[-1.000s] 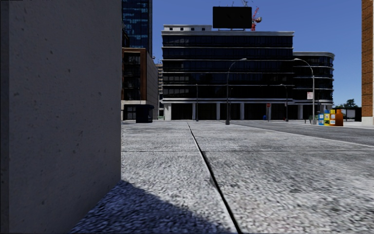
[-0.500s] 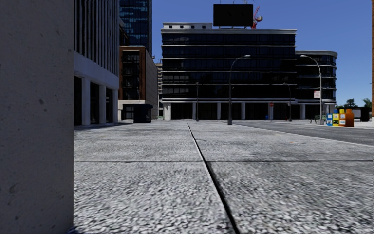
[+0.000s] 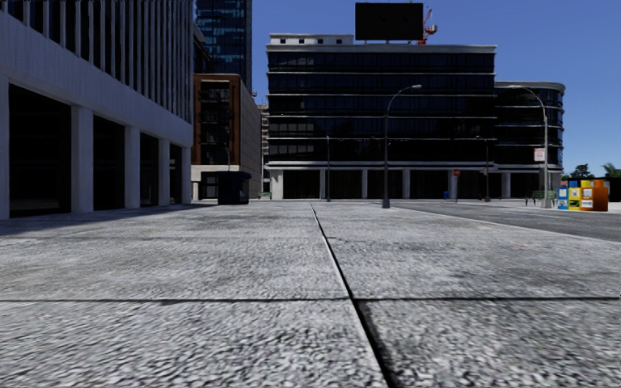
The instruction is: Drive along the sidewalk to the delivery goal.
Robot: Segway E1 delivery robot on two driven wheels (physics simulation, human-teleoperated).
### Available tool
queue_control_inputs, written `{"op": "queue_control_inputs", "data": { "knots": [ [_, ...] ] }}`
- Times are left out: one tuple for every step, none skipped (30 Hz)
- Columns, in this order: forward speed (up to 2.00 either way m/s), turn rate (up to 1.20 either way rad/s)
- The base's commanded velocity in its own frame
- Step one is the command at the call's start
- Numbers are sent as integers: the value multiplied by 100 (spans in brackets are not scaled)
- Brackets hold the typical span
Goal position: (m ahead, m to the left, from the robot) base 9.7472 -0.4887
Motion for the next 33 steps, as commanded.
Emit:
{"op": "queue_control_inputs", "data": {
  "knots": [
    [200,0],
    [200,0],
    [200,0],
    [200,0],
    [200,0],
    [200,0],
    [200,0],
    [200,0],
    [200,0],
    [200,0],
    [200,0],
    [200,0],
    [200,0],
    [200,0],
    [200,0],
    [200,0],
    [200,0],
    [200,0],
    [200,0],
    [200,0],
    [200,0],
    [200,0],
    [200,0],
    [200,0],
    [200,0],
    [200,0],
    [200,0],
    [200,0],
    [200,0],
    [200,0],
    [200,0],
    [200,0],
    [200,0]
  ]
}}
